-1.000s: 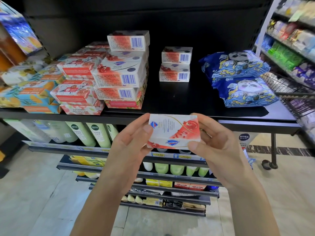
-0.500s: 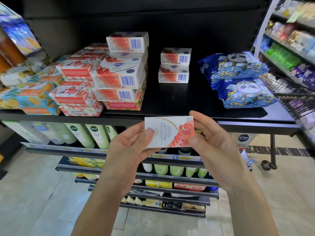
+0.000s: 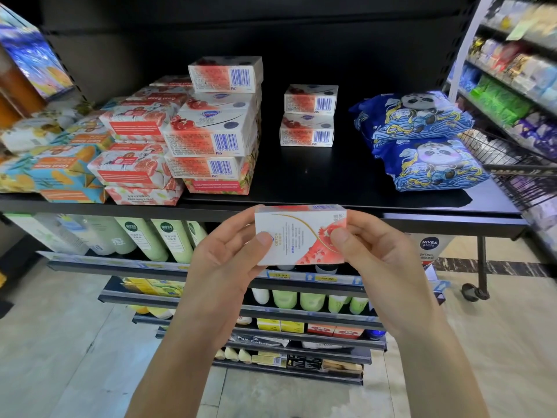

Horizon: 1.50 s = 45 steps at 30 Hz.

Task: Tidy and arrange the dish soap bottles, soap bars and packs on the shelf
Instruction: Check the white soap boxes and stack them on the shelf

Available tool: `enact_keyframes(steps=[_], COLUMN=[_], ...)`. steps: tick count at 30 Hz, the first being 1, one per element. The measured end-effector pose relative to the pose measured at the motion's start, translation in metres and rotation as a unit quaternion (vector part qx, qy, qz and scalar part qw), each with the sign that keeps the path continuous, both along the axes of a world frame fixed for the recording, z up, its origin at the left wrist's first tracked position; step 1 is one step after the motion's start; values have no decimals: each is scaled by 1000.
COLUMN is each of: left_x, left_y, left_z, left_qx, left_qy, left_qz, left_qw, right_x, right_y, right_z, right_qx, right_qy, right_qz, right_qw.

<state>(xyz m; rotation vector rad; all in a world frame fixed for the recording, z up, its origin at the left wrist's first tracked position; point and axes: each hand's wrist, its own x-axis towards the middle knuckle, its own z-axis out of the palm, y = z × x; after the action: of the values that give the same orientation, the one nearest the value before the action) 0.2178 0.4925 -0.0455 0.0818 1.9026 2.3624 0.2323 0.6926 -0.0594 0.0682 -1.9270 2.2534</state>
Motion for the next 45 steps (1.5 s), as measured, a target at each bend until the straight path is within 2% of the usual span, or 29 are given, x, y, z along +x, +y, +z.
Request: enact_keyframes(steps=[9, 16, 22, 32, 39, 45], left_x=[1, 5, 8, 6, 7, 7], left_y=[-6, 0, -1, -4, -3, -2], left_z=[-2, 1, 3, -5, -3, -2], left_qx=[-19, -30, -25, -43, -69, -79], left_qy=[-9, -15, -2, 26, 42, 48], left_qz=[-41, -35, -19, -9, -6, -19], left_qw=[999, 999, 1000, 999, 997, 996], right_x=[-1, -1, 0, 3, 3, 1], right_y=[5, 11, 11, 5, 6, 5], right_z=[-9, -12, -13, -7, -9, -12], right_qx=[15, 30, 20, 60, 46, -16], right_qy=[66, 81, 63, -42, -52, -37], right_qz=[29, 56, 65, 46, 34, 36], right_qw=[997, 995, 996, 996, 997, 999])
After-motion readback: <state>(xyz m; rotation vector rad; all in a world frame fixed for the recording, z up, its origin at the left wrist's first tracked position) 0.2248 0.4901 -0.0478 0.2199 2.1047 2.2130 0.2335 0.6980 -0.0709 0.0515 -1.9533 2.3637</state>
